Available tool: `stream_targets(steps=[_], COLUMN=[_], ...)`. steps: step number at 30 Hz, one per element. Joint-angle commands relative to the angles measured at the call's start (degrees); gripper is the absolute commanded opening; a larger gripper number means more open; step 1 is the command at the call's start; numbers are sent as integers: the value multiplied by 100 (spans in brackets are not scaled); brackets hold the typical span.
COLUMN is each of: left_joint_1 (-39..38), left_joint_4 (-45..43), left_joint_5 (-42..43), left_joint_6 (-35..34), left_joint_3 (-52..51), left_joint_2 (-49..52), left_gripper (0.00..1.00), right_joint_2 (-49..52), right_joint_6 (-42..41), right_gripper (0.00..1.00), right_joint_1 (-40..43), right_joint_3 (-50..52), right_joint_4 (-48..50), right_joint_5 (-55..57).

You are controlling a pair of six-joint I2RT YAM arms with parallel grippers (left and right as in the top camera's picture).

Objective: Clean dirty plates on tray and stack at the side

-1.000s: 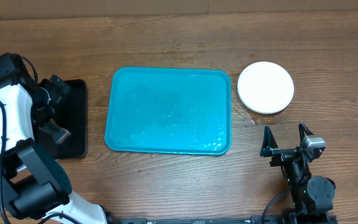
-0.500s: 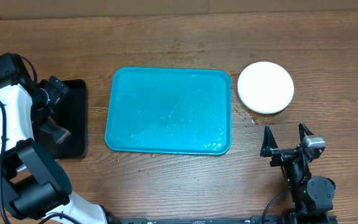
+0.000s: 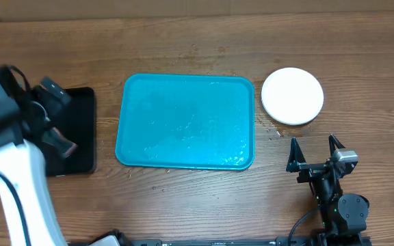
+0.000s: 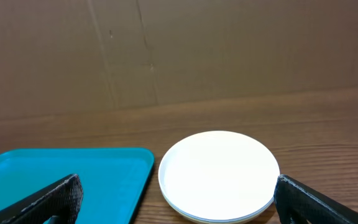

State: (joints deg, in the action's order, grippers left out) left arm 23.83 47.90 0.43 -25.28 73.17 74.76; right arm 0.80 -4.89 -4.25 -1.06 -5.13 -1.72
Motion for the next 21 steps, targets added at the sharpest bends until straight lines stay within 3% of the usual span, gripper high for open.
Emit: stream_targets(steps=[1,5,13,21], left_joint_1=[-369,-664,-686,-1211], left_joint_4=[-890,-2382,-2951,-4426], left_joint_5=[404,1014,922,643], left_joint_6=[654,1628,1718,1716], left_joint_3=[-1331,-3003,-4367,-5899], left_joint_2=[-1119,-2844,-4601,-5661], left_gripper=[100,100,100,100], right_joint_2=[-63,-63,-63,-63], right_joint_6=[22,22,22,22], right_gripper=[100,100,100,100], right_joint_1=[-13,-13,-13,-13], right_joint_3=[61,61,61,61], right_joint_4=[44,46,44,44], right_joint_5=[-48,-48,-48,-48])
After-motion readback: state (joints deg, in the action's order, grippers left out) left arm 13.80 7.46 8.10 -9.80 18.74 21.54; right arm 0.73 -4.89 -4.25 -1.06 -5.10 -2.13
